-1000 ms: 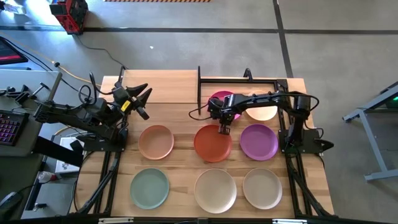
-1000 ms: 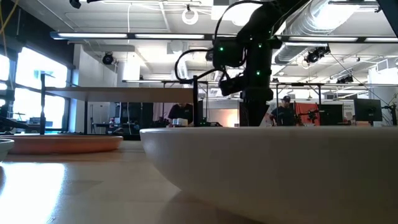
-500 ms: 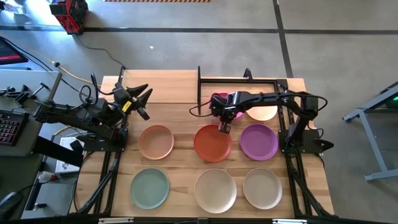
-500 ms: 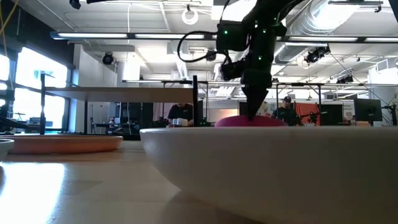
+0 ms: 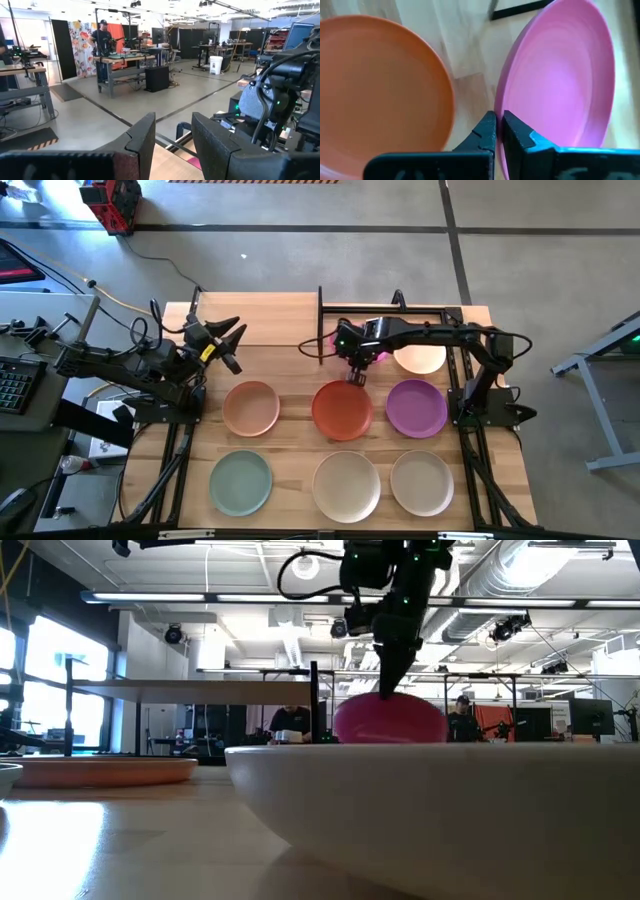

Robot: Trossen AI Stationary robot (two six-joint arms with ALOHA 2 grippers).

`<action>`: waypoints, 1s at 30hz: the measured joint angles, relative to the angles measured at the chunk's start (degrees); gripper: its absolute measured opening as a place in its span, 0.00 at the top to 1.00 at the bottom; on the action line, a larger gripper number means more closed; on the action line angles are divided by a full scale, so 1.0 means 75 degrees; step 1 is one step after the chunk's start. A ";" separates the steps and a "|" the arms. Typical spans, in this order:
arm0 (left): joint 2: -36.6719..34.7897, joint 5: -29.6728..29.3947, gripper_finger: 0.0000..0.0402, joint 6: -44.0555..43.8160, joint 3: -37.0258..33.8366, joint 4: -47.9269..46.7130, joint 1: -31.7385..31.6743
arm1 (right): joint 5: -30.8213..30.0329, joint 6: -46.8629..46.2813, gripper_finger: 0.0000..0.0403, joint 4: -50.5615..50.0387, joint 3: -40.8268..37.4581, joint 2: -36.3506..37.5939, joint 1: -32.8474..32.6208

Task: Place and stack plates onto a shelf
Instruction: Put the pink plate on the shelf

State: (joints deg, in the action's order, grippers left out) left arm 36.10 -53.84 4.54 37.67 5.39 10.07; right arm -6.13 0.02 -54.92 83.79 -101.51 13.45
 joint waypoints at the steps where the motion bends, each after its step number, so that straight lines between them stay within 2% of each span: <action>1: 0.0000 0.0000 0.71 0.0000 0.0000 0.0000 -0.0003 | -0.0058 -0.0001 1.00 -0.0108 0.0073 0.0000 0.0000; 6: 0.0000 0.0000 0.71 0.0002 0.0000 -0.0006 0.0000 | -0.0211 -0.0029 1.00 -0.0597 0.0435 0.0000 0.0000; 19: 0.0000 0.0003 0.71 0.0015 0.0000 -0.0006 0.0000 | -0.1504 -0.0537 1.00 -0.1673 0.1726 -0.0003 0.0006; 26: 0.0000 0.0003 0.71 0.0015 0.0000 -0.0006 0.0000 | -0.2325 0.0108 1.00 -0.1607 0.2681 -0.0006 0.0013; 30: 0.0000 0.0006 0.71 0.0008 0.0000 -0.0006 0.0000 | -0.2374 0.0678 1.00 -0.1226 0.3142 -0.0006 0.0123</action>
State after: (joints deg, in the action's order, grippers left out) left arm 36.10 -53.80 4.59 37.67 5.34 10.07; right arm -23.93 5.10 -64.11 107.35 -101.56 14.37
